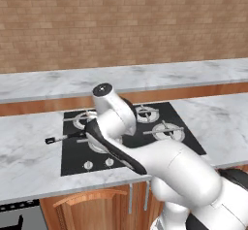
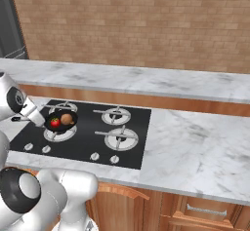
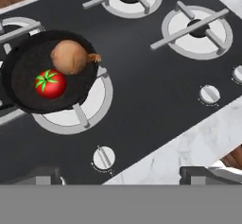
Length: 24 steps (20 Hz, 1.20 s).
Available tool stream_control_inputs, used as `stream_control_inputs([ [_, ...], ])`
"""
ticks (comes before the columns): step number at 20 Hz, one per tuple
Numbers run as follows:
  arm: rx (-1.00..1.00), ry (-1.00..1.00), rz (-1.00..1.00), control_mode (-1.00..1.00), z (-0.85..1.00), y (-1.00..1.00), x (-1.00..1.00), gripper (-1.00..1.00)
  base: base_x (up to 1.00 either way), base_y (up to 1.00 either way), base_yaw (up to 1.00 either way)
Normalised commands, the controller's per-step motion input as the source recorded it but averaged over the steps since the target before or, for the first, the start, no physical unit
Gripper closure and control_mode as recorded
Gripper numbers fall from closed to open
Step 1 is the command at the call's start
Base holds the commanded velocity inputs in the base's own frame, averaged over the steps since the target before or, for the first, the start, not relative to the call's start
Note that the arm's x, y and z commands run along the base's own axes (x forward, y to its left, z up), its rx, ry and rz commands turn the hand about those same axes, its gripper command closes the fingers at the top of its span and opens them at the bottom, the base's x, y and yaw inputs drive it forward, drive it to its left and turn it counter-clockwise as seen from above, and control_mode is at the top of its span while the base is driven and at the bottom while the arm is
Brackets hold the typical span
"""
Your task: Place the pan on the front left burner on the stove. Then place the tomato and the onion in the pan and turn on the front left burner.
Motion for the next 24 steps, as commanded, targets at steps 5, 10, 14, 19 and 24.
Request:
stream_control_inputs([
  [5,0.03,0.08,0.26,-1.00,0.00,0.01,-0.01,-1.00,0.00,0.00,0.00],
  [10,0.04,0.15,0.21,-1.00,0.00,0.15,0.03,-1.00,0.00,0.00,0.00],
  [14,0.00,0.21,0.12,-1.00,0.00,0.48,0.00,-1.00,0.00,0.00,0.00],
  [19,0.00,0.16,0.02,-1.00,-0.01,0.51,0.00,-1.00,0.00,0.00,0.00],
  [24,0.00,0.11,0.00,-1.00,-0.24,0.31,-0.11,-1.00,0.00,0.00,0.00],
])
